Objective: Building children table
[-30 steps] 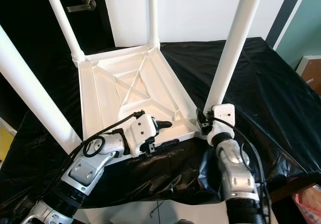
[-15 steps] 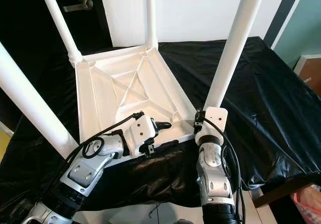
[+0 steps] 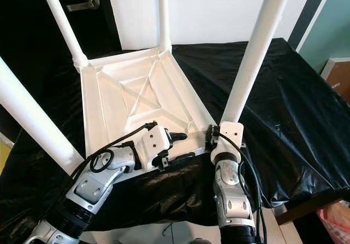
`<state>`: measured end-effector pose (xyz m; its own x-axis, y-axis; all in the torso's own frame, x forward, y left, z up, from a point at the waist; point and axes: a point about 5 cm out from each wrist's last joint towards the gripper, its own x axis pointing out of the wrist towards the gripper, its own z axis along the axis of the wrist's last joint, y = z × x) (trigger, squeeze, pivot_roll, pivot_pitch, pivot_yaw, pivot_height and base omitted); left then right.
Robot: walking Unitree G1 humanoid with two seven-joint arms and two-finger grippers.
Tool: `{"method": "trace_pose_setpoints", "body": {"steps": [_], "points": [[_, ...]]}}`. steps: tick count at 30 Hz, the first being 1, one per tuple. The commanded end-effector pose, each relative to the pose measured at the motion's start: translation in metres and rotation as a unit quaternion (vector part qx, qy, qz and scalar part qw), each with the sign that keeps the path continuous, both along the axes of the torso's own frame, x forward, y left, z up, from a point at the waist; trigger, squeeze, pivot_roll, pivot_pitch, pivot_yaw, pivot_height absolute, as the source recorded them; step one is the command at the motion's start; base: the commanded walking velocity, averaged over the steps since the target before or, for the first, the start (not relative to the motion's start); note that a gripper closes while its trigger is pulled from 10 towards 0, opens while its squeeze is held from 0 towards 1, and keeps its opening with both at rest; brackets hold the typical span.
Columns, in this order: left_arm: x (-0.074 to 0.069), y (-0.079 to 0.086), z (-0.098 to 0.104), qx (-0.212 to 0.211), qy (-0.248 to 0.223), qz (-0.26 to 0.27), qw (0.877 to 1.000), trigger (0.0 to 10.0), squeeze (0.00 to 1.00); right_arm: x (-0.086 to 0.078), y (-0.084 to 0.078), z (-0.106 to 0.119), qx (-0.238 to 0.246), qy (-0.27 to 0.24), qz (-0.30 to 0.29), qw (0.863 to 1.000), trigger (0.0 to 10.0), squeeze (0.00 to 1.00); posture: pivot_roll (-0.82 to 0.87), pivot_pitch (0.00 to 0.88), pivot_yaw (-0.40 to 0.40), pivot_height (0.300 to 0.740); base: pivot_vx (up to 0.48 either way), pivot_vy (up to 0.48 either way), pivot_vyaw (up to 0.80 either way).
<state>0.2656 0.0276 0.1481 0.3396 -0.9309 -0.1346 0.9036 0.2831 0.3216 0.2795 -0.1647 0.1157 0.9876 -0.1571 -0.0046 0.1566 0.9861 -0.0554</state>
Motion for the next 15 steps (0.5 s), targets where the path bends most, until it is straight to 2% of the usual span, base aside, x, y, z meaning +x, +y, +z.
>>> {"method": "trace_pose_setpoints", "body": {"steps": [1, 4, 5, 6, 7, 8, 9, 10, 13, 14, 15], "points": [[0.001, 0.002, -0.001, 0.001, 0.001, 0.015, 1.000, 10.0, 0.00, -0.001, -0.003, 0.001, 0.002, -0.005, 0.009, 1.000, 10.0, 1.00, -0.14, 0.054, 0.017, 0.740, 0.000, 0.000, 0.00], [0.001, 0.002, -0.001, 0.002, -0.001, 0.016, 1.000, 10.0, 0.00, -0.001, -0.010, 0.004, -0.009, -0.011, 0.024, 1.000, 10.0, 1.00, -0.15, 0.059, 0.018, 0.740, 0.000, 0.000, 0.00], [0.001, 0.002, -0.001, 0.001, 0.002, 0.016, 1.000, 10.0, 0.00, -0.002, -0.015, 0.007, -0.004, -0.023, 0.064, 0.998, 10.0, 1.00, -0.15, 0.063, 0.021, 0.740, 0.000, 0.000, 0.00], [0.001, 0.002, -0.001, 0.001, 0.002, 0.016, 1.000, 10.0, 0.00, -0.002, -0.015, 0.007, -0.004, -0.023, 0.064, 0.998, 10.0, 1.00, -0.15, 0.063, 0.021, 0.740, 0.000, 0.000, 0.00], [0.000, 0.002, -0.002, 0.001, 0.003, 0.016, 1.000, 10.0, 0.00, -0.003, -0.020, 0.008, -0.006, -0.028, 0.085, 0.996, 10.0, 0.42, -0.15, 0.063, 0.021, 0.740, 0.000, 0.000, 0.00], [0.000, 0.003, -0.002, 0.002, 0.003, 0.016, 1.000, 10.0, 0.00, -0.004, -0.024, 0.009, -0.005, -0.030, 0.110, 0.993, 10.0, 0.00, -0.15, 0.063, 0.023, 0.740, 0.000, 0.000, 0.00], [0.000, 0.003, -0.002, 0.002, 0.003, 0.016, 1.000, 10.0, 0.00, -0.005, -0.028, 0.009, -0.007, -0.029, 0.134, 0.991, 10.0, 0.00, -0.15, 0.063, 0.024, 0.740, 0.000, 0.000, 0.00], [0.000, 0.003, -0.002, 0.002, 0.003, 0.016, 1.000, 10.0, 0.00, -0.005, -0.028, 0.009, -0.007, -0.029, 0.134, 0.991, 10.0, 0.00, -0.15, 0.063, 0.024, 0.740, 0.000, 0.000, 0.00], [0.001, 0.004, -0.002, 0.004, 0.003, 0.015, 1.000, 10.0, 0.00, -0.005, -0.035, 0.011, -0.022, -0.023, 0.213, 0.977, 10.0, 0.00, -0.15, 0.059, 0.030, 0.740, 0.000, 0.000, 0.00], [0.001, 0.004, -0.002, 0.004, 0.003, 0.015, 1.000, 10.0, 0.00, -0.005, -0.035, 0.011, -0.022, -0.023, 0.213, 0.977, 10.0, 0.00, -0.15, 0.059, 0.030, 0.740, 0.000, 0.000, 0.00], [0.002, 0.004, -0.002, 0.005, 0.003, 0.014, 1.000, 10.0, 0.00, -0.003, -0.039, 0.013, -0.030, -0.012, 0.262, 0.965, 10.0, 0.00, -0.15, 0.057, 0.032, 0.740, 0.000, 0.000, 0.00]]}}
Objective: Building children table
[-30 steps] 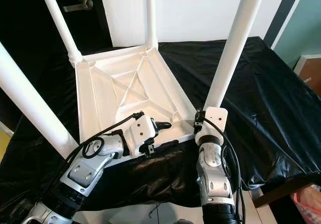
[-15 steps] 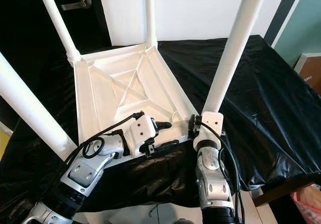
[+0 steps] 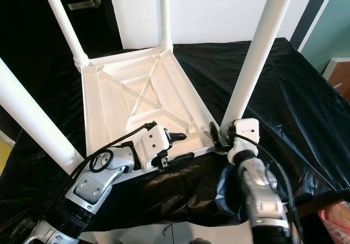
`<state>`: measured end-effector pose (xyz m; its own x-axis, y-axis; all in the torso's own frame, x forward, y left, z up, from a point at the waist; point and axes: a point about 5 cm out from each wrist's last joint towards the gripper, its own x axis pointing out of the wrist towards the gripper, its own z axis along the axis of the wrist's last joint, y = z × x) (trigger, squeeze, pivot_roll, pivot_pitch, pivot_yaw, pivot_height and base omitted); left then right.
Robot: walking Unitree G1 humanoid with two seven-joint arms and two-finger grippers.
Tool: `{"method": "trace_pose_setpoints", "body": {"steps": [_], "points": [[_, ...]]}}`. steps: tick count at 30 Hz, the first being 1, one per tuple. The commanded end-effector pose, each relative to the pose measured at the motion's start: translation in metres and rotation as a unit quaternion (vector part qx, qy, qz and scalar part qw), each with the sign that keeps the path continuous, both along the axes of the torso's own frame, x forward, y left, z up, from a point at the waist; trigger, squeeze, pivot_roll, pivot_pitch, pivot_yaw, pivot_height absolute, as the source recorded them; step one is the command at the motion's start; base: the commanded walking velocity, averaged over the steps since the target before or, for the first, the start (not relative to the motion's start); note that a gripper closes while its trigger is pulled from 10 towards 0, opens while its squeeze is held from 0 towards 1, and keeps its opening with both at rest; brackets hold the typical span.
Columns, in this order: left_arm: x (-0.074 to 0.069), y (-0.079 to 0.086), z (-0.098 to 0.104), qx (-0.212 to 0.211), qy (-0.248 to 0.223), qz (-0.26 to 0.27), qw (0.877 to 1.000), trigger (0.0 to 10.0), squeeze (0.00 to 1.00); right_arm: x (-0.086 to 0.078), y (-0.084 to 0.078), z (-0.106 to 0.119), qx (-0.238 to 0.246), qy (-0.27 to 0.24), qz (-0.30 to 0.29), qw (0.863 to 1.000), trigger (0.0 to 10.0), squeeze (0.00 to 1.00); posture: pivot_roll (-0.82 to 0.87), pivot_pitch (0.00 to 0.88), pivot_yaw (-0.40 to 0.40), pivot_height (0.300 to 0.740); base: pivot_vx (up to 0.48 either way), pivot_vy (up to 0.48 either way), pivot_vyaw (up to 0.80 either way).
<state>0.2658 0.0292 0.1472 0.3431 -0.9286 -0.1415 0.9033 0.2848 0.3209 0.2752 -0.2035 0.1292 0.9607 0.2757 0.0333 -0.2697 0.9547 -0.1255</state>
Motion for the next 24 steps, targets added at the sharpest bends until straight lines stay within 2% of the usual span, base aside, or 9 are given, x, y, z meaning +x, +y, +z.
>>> {"method": "trace_pose_setpoints", "body": {"steps": [1, 4, 8, 12, 15, 16, 17, 18, 24], "points": [[0.001, 0.002, -0.001, 0.002, 0.001, 0.012, 1.000, 10.0, 0.00, 0.002, 0.000, 0.000, 0.000, 0.011, 0.047, 0.999, 10.0, 0.00, -0.15, 0.057, 0.032, 0.740, 0.000, 0.000, 0.00], [0.001, 0.002, -0.001, 0.001, 0.001, 0.012, 1.000, 10.0, 0.00, 0.004, -0.003, 0.002, -0.008, 0.012, 0.067, 0.998, 10.0, 0.00, -0.15, 0.055, 0.035, 0.740, 0.000, 0.000, 0.00], [0.003, 0.001, 0.000, 0.002, -0.002, 0.009, 1.000, 10.0, 0.00, 0.016, -0.009, 0.003, -0.046, 0.038, 0.124, 0.990, 10.0, 0.00, -0.15, 0.046, 0.038, 0.740, 0.000, 0.000, 0.00], [0.004, 0.001, 0.001, 0.002, -0.004, 0.009, 1.000, 10.0, 0.00, 0.020, -0.009, 0.000, -0.069, 0.045, 0.149, 0.985, 10.0, 0.00, -0.15, 0.044, 0.037, 0.740, 0.000, 0.000, 0.00], [0.004, 0.001, 0.002, 0.002, -0.005, 0.010, 1.000, 10.0, 0.00, 0.021, -0.009, -0.001, -0.075, 0.050, 0.158, 0.983, 9.6, 0.00, -0.14, 0.042, 0.034, 0.740, 0.000, 0.000, 0.00], [0.005, 0.002, 0.002, 0.003, -0.006, 0.012, 1.000, 10.0, 0.00, 0.022, -0.010, -0.004, -0.079, 0.058, 0.169, 0.981, 2.2, 0.00, -0.14, 0.043, 0.031, 0.740, 0.000, 0.000, 0.00], [0.005, 0.002, 0.002, 0.003, -0.006, 0.012, 1.000, 10.0, 0.00, 0.022, -0.010, -0.004, -0.079, 0.058, 0.169, 0.981, 2.2, 0.00, -0.14, 0.043, 0.031, 0.740, 0.000, 0.000, 0.00], [0.005, 0.002, 0.002, 0.003, -0.006, 0.012, 1.000, 10.0, 0.00, 0.022, -0.011, -0.005, -0.083, 0.061, 0.172, 0.980, 0.0, 0.00, -0.14, 0.042, 0.029, 0.740, 0.000, 0.000, 0.00], [0.004, 0.002, 0.002, 0.001, -0.006, 0.014, 1.000, 10.0, 0.00, 0.022, -0.016, -0.009, -0.085, 0.070, 0.177, 0.978, 0.0, 0.00, -0.14, 0.045, 0.030, 0.740, 0.000, 0.000, 0.00]]}}
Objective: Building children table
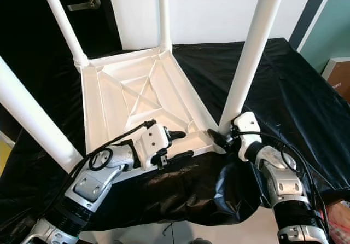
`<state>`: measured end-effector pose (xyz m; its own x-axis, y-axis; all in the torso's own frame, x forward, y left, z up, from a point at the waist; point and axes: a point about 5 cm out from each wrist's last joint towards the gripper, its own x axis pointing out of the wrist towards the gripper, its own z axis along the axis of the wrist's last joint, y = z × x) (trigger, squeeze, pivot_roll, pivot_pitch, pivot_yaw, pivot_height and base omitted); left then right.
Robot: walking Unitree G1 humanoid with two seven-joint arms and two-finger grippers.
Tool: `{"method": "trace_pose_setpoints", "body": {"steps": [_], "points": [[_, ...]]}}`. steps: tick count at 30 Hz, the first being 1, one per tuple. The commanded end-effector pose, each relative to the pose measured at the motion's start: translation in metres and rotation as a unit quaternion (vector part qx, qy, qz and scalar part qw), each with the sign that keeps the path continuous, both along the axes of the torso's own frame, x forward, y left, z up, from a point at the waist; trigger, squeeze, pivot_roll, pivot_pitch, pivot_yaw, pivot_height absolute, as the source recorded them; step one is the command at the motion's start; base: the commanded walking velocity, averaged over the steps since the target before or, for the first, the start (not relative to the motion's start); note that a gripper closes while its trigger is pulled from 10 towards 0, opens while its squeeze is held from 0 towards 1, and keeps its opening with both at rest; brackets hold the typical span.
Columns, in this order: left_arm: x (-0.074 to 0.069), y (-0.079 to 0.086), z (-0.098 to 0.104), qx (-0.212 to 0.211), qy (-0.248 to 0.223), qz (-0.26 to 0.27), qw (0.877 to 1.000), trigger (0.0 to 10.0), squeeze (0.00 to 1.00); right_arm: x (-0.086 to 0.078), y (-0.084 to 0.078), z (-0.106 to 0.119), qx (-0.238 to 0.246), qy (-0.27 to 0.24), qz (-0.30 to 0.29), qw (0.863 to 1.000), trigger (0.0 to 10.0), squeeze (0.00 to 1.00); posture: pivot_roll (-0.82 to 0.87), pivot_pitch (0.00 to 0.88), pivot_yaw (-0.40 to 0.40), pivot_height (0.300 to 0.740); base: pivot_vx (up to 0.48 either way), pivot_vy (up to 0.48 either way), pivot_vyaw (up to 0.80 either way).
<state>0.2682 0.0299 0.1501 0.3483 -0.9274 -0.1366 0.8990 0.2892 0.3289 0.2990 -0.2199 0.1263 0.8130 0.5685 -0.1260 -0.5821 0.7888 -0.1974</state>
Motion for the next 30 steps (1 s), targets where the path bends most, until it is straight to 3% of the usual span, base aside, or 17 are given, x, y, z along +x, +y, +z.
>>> {"method": "trace_pose_setpoints", "body": {"steps": [1, 4, 5, 6, 19, 21, 25, 28, 30], "points": [[0.002, 0.002, -0.001, 0.002, -0.001, 0.012, 1.000, 10.0, 0.00, -0.002, 0.000, -0.006, -0.019, 0.012, 0.013, 1.000, 0.0, 0.00, -0.14, 0.045, 0.030, 0.740, 0.000, 0.000, 0.00], [0.002, 0.001, -0.001, 0.001, -0.001, 0.011, 1.000, 10.0, 0.00, -0.002, -0.002, -0.007, -0.016, 0.015, 0.009, 1.000, 0.0, 0.00, -0.14, 0.047, 0.030, 0.740, 0.000, 0.000, 0.00], [0.001, 0.001, -0.001, 0.002, 0.000, 0.011, 1.000, 10.0, 0.00, -0.002, -0.002, -0.008, -0.016, 0.016, 0.006, 1.000, 4.5, 0.00, -0.14, 0.047, 0.031, 0.740, 0.000, 0.000, 0.00], [0.001, 0.001, -0.001, 0.002, 0.000, 0.010, 1.000, 10.0, 0.00, -0.003, -0.003, -0.009, -0.014, 0.017, 0.003, 1.000, 10.0, 0.00, -0.14, 0.049, 0.033, 0.740, 0.000, 0.000, 0.00], [-0.001, 0.001, -0.003, 0.004, 0.004, 0.008, 1.000, 10.0, 0.00, -0.007, 0.003, -0.013, 0.014, 0.004, -0.060, 0.998, 10.0, 0.00, -0.14, 0.060, 0.033, 0.740, 0.000, 0.000, 0.00], [-0.002, 0.002, -0.003, 0.004, 0.006, 0.007, 1.000, 10.0, 0.00, -0.010, 0.011, -0.020, 0.017, 0.001, -0.122, 0.992, 10.0, 0.00, -0.15, 0.065, 0.038, 0.740, 0.000, 0.000, 0.00], [-0.003, 0.001, -0.003, 0.004, 0.007, 0.006, 1.000, 10.0, 0.00, -0.013, 0.017, -0.024, 0.021, 0.004, -0.176, 0.984, 10.0, 0.00, -0.15, 0.066, 0.041, 0.740, 0.000, 0.000, 0.00], [-0.003, 0.001, -0.003, 0.004, 0.008, 0.003, 1.000, 10.0, 0.00, -0.015, 0.019, -0.031, 0.040, 0.021, -0.258, 0.965, 10.0, 0.00, -0.15, 0.067, 0.046, 0.740, 0.000, 0.000, 0.00], [-0.003, 0.001, -0.003, 0.004, 0.008, 0.002, 1.000, 10.0, 0.00, -0.016, 0.021, -0.033, 0.042, 0.024, -0.277, 0.960, 10.0, 0.00, -0.15, 0.067, 0.046, 0.740, 0.000, 0.000, 0.00]]}}
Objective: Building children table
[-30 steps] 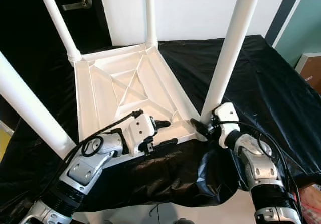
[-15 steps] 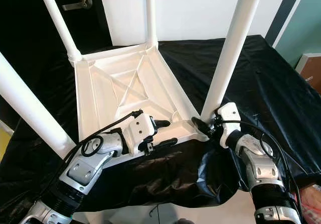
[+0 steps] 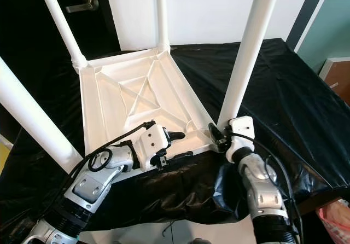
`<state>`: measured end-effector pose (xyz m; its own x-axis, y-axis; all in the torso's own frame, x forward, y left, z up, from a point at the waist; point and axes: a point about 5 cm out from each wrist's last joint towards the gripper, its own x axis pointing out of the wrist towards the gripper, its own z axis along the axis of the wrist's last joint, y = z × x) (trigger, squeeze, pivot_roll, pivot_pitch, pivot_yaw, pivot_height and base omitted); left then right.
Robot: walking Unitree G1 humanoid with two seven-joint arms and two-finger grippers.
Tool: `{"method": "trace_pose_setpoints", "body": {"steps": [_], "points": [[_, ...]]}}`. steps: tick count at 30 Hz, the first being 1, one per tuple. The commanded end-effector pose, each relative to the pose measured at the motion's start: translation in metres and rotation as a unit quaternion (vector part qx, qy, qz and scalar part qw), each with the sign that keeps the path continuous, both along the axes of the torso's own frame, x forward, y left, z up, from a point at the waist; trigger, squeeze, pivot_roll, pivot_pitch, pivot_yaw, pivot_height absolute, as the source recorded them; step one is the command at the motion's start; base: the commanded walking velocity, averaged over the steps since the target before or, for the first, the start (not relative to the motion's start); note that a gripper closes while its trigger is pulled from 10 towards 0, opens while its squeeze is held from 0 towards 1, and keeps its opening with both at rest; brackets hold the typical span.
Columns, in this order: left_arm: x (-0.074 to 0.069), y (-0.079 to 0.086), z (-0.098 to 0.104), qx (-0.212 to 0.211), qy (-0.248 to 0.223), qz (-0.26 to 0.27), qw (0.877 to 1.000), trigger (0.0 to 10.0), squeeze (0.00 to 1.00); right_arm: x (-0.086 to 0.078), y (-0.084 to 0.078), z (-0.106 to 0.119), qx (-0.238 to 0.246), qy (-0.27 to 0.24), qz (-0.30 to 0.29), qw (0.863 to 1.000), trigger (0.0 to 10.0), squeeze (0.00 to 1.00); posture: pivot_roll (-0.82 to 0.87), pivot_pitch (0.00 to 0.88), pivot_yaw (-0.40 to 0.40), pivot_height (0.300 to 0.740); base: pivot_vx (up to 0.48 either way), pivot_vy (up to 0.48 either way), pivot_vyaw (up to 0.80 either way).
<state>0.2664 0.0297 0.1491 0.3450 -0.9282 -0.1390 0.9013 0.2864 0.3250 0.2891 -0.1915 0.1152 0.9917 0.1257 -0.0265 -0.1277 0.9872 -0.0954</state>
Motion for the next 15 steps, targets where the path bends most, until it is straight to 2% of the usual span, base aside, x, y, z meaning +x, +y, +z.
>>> {"method": "trace_pose_setpoints", "body": {"steps": [1, 3, 6, 9, 10, 11, 15], "points": [[-0.002, 0.001, -0.002, 0.004, 0.005, 0.002, 1.000, 10.0, 0.00, -0.009, -0.003, -0.023, -0.006, 0.059, -0.052, 0.997, 10.0, 0.00, -0.15, 0.069, 0.046, 0.740, 0.000, 0.000, 0.00], [-0.002, 0.000, -0.002, 0.004, 0.006, 0.001, 1.000, 10.0, 0.00, -0.012, 0.005, -0.025, 0.002, 0.063, -0.075, 0.995, 10.0, 0.00, -0.15, 0.070, 0.046, 0.740, 0.000, 0.000, 0.00], [-0.002, 0.000, -0.002, 0.004, 0.006, 0.000, 1.000, 10.0, 0.00, -0.013, 0.008, -0.026, 0.005, 0.064, -0.082, 0.995, 10.0, 0.00, -0.15, 0.070, 0.046, 0.740, 0.000, 0.000, 0.00], [-0.002, 0.000, -0.001, 0.001, 0.006, 0.001, 1.000, 10.0, 0.00, -0.019, 0.030, -0.028, 0.011, 0.064, -0.140, 0.988, 10.0, 0.00, -0.15, 0.072, 0.043, 0.740, 0.000, 0.000, 0.00], [-0.002, 0.000, -0.001, 0.001, 0.006, 0.001, 1.000, 10.0, 0.00, -0.019, 0.030, -0.028, 0.011, 0.064, -0.140, 0.988, 10.0, 0.00, -0.15, 0.072, 0.043, 0.740, 0.000, 0.000, 0.00], [-0.002, 0.000, -0.001, 0.001, 0.006, 0.001, 1.000, 10.0, 0.00, -0.020, 0.040, -0.028, 0.011, 0.066, -0.134, 0.989, 10.0, 0.00, -0.15, 0.072, 0.043, 0.740, 0.000, 0.000, 0.00], [-0.002, 0.000, -0.001, 0.001, 0.007, 0.002, 1.000, 10.0, 0.00, -0.020, 0.040, -0.021, 0.022, 0.051, -0.142, 0.988, 10.0, 0.00, -0.15, 0.070, 0.041, 0.740, 0.000, 0.000, 0.00]]}}
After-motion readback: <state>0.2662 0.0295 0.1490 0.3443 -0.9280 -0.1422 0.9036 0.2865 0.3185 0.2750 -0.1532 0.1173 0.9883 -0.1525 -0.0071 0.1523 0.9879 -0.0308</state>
